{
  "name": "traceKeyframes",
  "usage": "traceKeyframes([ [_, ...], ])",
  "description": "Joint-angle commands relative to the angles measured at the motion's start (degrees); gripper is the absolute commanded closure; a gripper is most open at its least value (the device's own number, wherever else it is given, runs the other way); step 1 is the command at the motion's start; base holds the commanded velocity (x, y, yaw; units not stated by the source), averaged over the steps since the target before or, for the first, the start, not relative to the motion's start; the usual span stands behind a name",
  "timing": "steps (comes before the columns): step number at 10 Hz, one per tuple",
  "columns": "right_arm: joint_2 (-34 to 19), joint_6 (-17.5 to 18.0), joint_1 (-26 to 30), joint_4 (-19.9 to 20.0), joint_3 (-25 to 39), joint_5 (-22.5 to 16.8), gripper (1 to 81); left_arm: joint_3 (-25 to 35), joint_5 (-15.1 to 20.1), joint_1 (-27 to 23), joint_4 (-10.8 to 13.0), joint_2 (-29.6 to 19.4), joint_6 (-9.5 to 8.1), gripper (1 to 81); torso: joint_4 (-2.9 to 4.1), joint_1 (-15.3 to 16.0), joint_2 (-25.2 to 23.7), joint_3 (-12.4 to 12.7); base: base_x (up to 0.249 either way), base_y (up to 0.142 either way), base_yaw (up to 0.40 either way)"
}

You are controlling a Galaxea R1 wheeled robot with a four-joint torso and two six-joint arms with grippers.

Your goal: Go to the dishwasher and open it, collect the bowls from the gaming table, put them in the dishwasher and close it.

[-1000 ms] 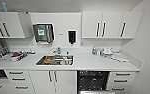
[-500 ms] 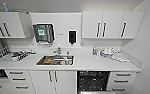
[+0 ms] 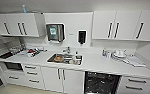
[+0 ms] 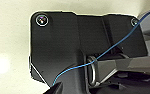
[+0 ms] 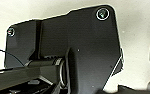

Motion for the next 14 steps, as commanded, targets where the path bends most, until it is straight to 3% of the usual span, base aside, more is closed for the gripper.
traceKeyframes([
  [1,-0.14,-0.11,2.09,-0.56,-0.09,-3.55,1.0,-0.14,2.92,-2.35,0.45,-0.08,0.19,1.0,0.00,0.00,0.00,0.00,0.000,0.000,0.375],
  [5,-1.01,-0.28,1.65,-0.56,0.95,-3.29,1.0,0.22,0.46,-1.73,1.06,-1.23,0.72,1.0,0.00,0.00,0.00,0.00,0.000,0.000,0.375],
  [7,-4.43,-0.20,1.91,-0.39,7.18,-2.76,1.0,1.88,-2.00,-0.94,1.85,-2.10,0.72,1.0,0.00,0.00,0.00,0.00,0.000,0.000,0.375],
  [10,-10.86,-0.11,1.91,-0.03,18.71,-2.68,1.0,4.61,-2.00,-0.76,1.85,-3.95,0.72,1.0,0.00,0.00,0.00,0.00,0.000,0.000,0.375],
  [14,-11.39,-0.37,1.47,-0.82,20.12,-2.77,1.0,4.70,-2.00,-0.76,2.12,-3.68,0.72,1.0,0.00,0.00,0.00,0.00,0.000,0.000,0.375],
])
